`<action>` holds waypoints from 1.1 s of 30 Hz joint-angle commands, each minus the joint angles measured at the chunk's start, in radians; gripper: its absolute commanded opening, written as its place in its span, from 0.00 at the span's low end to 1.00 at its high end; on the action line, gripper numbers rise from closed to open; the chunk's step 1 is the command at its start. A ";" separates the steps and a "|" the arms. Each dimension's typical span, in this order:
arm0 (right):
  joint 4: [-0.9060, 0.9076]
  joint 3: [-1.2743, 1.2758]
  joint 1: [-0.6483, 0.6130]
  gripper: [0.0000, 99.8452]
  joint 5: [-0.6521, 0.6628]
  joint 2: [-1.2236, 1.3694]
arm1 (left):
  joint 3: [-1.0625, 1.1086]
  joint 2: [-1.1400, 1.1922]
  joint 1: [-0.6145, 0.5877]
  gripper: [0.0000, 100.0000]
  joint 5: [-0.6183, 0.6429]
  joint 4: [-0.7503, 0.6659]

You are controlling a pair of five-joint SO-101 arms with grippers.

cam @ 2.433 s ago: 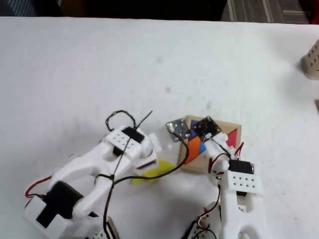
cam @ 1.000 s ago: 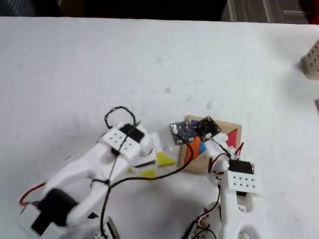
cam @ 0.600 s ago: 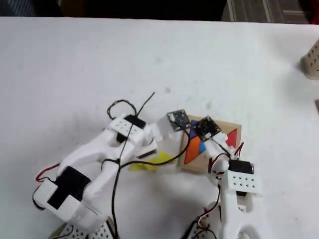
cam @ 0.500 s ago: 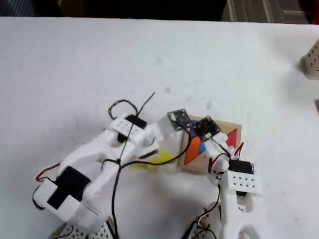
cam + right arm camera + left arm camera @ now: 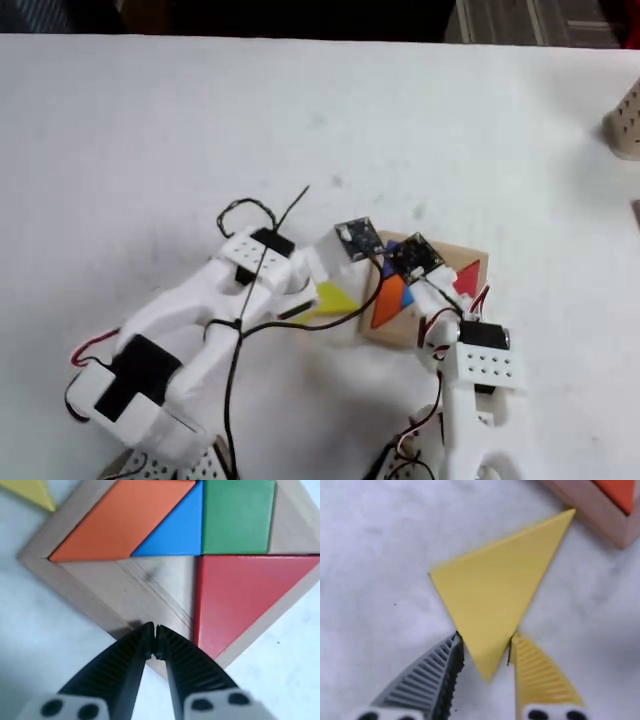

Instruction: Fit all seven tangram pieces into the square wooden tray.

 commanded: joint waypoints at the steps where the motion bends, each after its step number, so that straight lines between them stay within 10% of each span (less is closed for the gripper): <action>1: 0.010 0.002 -0.002 0.02 0.009 -0.002 | -0.051 0.004 -0.013 0.07 0.055 -0.011; 13: 0.010 0.002 -0.002 0.02 0.009 -0.002 | -0.094 0.004 -0.027 0.02 0.436 -0.055; 33: 0.010 0.002 -0.002 0.02 0.009 -0.002 | -0.121 -0.188 -0.007 0.12 0.460 -0.267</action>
